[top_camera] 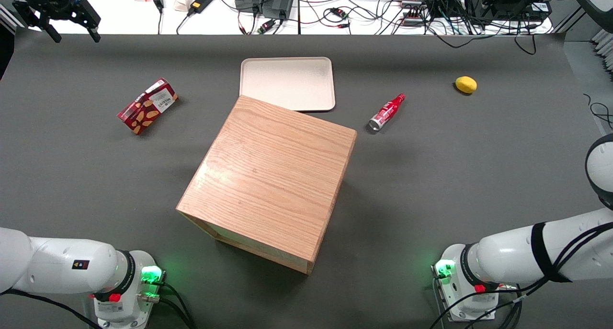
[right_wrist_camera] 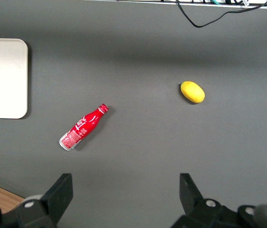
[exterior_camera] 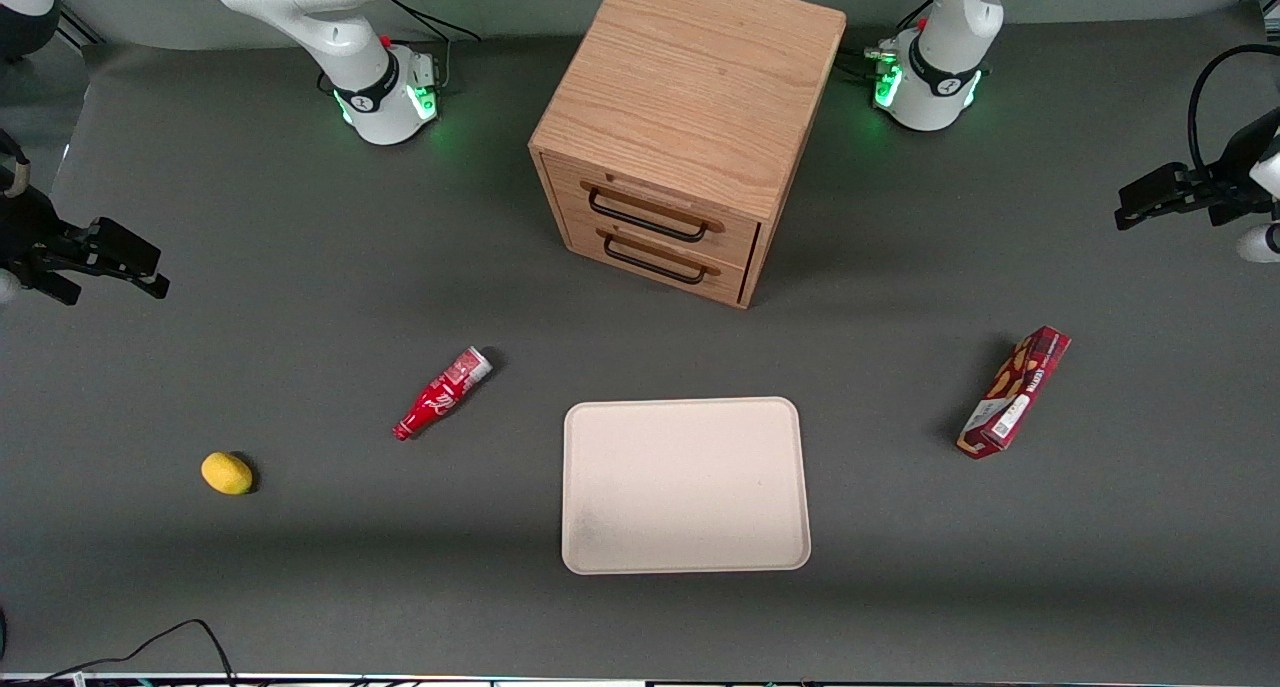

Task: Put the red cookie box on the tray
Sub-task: 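Move the left gripper down toward the red cookie box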

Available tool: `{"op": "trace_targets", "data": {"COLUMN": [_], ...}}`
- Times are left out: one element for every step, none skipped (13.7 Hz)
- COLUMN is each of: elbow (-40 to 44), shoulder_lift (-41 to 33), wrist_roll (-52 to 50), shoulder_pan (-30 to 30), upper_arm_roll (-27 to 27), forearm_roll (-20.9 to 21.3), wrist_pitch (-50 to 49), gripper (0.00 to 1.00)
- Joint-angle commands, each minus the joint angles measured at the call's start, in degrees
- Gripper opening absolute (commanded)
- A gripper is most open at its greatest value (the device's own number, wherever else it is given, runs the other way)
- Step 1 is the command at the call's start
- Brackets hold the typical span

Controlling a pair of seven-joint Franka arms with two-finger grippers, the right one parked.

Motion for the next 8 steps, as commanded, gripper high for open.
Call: {"op": "trace_targets", "data": {"elbow": [-0.8, -0.8, -0.9, -0.9, -0.6, -0.5, -0.5, -0.5], "shoulder_lift": [-0.9, -0.8, -0.7, -0.5, 0.4, 1.1, 2.0, 3.2], "wrist_roll": [-0.4, -0.4, -0.3, -0.2, 0.3, 0.9, 1.1, 2.3], "shoulder_pan": [-0.2, -0.3, -0.1, -0.1, -0.4, -0.4, -0.4, -0.4], "upper_arm_roll": [0.2, 0.1, 0.1, 0.1, 0.1, 0.1, 0.1, 0.1], "forearm_roll": [-0.3, -0.2, -0.2, -0.2, 0.4, 0.7, 1.0, 1.1], "wrist_pitch": [0.2, 0.3, 0.8, 1.2, 1.3, 1.5, 2.8, 4.3], "gripper": [1.00, 1.00, 1.00, 1.00, 1.00, 1.00, 1.00, 1.00]}}
